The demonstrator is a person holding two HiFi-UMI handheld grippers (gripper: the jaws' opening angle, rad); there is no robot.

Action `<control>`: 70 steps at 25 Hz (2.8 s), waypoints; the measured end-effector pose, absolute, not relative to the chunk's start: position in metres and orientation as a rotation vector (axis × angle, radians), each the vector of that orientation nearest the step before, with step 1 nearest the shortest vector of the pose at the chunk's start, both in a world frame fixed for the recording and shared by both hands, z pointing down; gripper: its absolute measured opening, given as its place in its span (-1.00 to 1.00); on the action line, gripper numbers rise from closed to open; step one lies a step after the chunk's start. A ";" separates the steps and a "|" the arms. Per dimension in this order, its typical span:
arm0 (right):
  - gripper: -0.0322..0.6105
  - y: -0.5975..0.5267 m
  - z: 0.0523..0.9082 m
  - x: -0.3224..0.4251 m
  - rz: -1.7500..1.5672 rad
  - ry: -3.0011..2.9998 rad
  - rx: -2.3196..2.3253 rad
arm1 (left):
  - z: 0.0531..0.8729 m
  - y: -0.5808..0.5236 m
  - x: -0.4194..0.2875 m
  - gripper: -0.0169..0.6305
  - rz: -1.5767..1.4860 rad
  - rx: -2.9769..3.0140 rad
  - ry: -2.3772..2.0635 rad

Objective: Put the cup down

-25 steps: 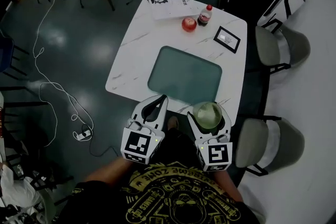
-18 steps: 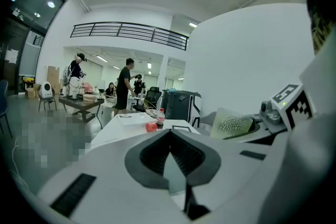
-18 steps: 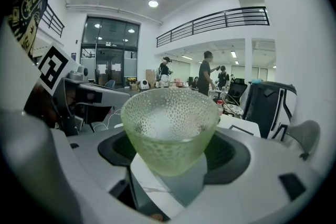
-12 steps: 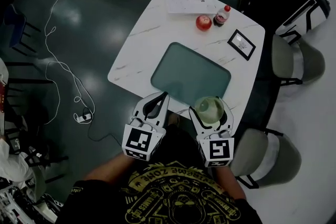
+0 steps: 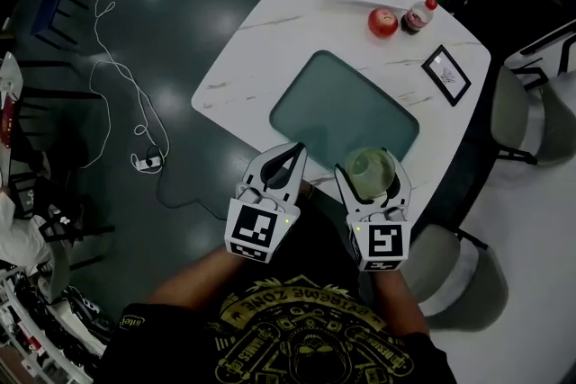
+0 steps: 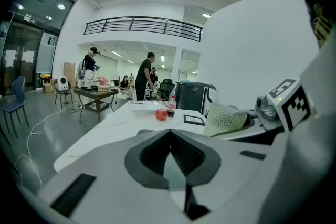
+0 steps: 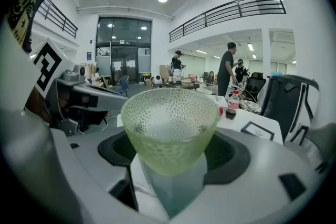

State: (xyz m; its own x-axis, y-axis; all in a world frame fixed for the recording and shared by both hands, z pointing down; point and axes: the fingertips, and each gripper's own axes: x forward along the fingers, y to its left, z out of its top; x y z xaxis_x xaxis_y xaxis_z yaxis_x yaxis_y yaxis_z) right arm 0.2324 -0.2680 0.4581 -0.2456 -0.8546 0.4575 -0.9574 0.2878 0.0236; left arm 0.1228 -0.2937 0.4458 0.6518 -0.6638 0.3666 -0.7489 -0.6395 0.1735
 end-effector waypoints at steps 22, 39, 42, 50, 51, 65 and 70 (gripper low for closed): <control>0.26 -0.302 0.545 0.233 0.426 -2.203 1.527 | 0.517 -0.314 0.143 -0.91 0.493 2.514 -1.088; 0.26 -0.305 0.584 0.237 0.429 -2.215 1.455 | 0.537 -0.312 0.154 -0.91 0.581 2.497 -1.060; 0.26 -0.306 0.587 0.238 0.427 -2.215 1.449 | 0.537 -0.311 0.154 -0.91 0.588 2.494 -1.060; 0.26 -0.309 0.587 0.236 0.424 -2.242 1.445 | 0.537 -0.309 0.149 -0.91 0.575 2.462 -1.072; 0.26 -0.308 0.587 0.236 0.427 -2.246 1.439 | 0.536 -0.309 0.148 -0.91 0.570 2.460 -1.075; 0.29 -0.270 0.541 0.259 0.449 -2.178 1.607 | 0.503 -0.297 0.125 -0.91 0.452 2.480 -1.119; 0.28 -0.252 0.493 0.244 0.400 -2.184 1.729 | 0.483 -0.278 0.102 -0.91 0.400 2.489 -1.143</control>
